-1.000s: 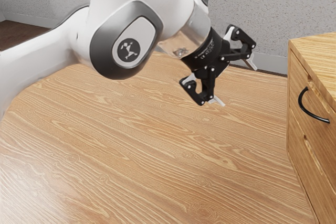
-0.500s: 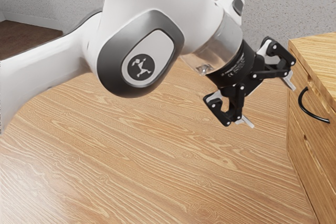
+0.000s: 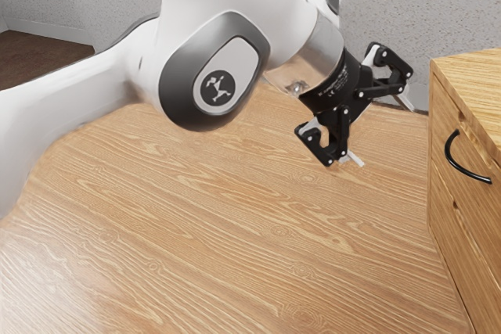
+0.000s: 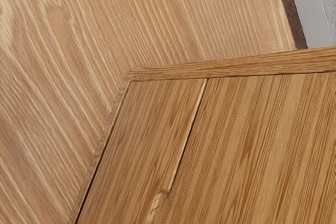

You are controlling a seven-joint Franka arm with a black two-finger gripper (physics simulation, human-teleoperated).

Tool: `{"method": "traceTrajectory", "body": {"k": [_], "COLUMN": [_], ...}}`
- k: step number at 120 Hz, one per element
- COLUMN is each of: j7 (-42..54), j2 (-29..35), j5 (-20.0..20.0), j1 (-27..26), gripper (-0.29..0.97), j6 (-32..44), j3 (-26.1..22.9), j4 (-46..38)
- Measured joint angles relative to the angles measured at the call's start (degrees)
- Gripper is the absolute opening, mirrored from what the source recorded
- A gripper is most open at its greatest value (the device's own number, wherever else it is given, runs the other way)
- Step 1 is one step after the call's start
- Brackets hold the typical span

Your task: Pull the drawer handle with one arm to open the drawer

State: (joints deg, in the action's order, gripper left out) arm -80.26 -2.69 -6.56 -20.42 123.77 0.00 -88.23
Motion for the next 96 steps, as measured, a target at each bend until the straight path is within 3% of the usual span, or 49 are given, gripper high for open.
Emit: {"method": "traceTrajectory", "body": {"k": [35, 65, 96], "j7": [-0.16, -0.15, -0.15], "j2": [-0.39, -1.06, -1.13], "j5": [-0.16, 0.09, 0.01], "j1": [-6.63, -3.19, -5.27], "gripper": [0.68, 0.68, 0.68], "j6": [0.55, 2.2, 3.83], "j3": [0.47, 0.69, 0.53], "j4": [0.06, -0.9, -1.85]}}
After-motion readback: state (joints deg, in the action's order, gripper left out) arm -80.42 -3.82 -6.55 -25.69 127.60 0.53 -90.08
